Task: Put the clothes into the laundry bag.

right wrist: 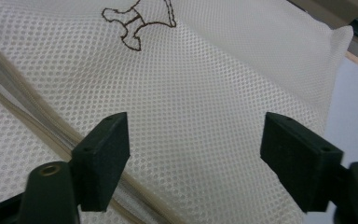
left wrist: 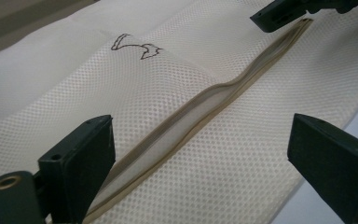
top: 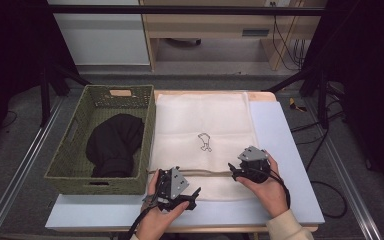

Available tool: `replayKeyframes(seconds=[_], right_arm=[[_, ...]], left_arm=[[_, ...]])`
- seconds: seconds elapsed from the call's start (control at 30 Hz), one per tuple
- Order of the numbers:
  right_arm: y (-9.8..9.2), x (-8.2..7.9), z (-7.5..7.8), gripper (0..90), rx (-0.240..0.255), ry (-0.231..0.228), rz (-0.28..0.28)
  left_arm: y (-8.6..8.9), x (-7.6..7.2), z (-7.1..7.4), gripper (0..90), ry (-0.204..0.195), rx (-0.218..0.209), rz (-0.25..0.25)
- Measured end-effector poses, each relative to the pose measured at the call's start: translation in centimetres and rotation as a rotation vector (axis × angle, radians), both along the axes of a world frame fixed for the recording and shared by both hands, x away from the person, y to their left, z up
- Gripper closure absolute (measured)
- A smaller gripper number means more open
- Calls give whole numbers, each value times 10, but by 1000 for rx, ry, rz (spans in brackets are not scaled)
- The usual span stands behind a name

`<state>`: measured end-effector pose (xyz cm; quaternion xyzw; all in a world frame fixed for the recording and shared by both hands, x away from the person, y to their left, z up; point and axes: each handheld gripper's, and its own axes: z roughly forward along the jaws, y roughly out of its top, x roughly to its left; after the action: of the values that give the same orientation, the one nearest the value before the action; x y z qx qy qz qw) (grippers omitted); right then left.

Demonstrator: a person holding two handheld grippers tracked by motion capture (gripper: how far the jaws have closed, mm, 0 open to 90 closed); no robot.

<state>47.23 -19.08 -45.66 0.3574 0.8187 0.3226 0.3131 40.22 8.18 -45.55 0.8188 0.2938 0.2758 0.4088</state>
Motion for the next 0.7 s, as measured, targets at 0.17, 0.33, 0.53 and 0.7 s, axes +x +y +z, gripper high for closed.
replayKeyframes(seconds=[0.17, 0.33, 0.53, 0.7], right_arm=[[10, -4, 2, 294, -9, 0, 13], [20, -9, 12, 312, -4, -44, 77], [27, -10, 24, 347, -12, -38, 138], [34, -4, 32, 475, -15, 6, 222]], left_arm=[[-3, -3, 0, 115, 3, 44, -21], [-3, 0, 0, 92, 6, 75, -40], [5, 5, -2, 94, 31, 20, -13], [5, 5, -3, 110, 14, 18, -5]])
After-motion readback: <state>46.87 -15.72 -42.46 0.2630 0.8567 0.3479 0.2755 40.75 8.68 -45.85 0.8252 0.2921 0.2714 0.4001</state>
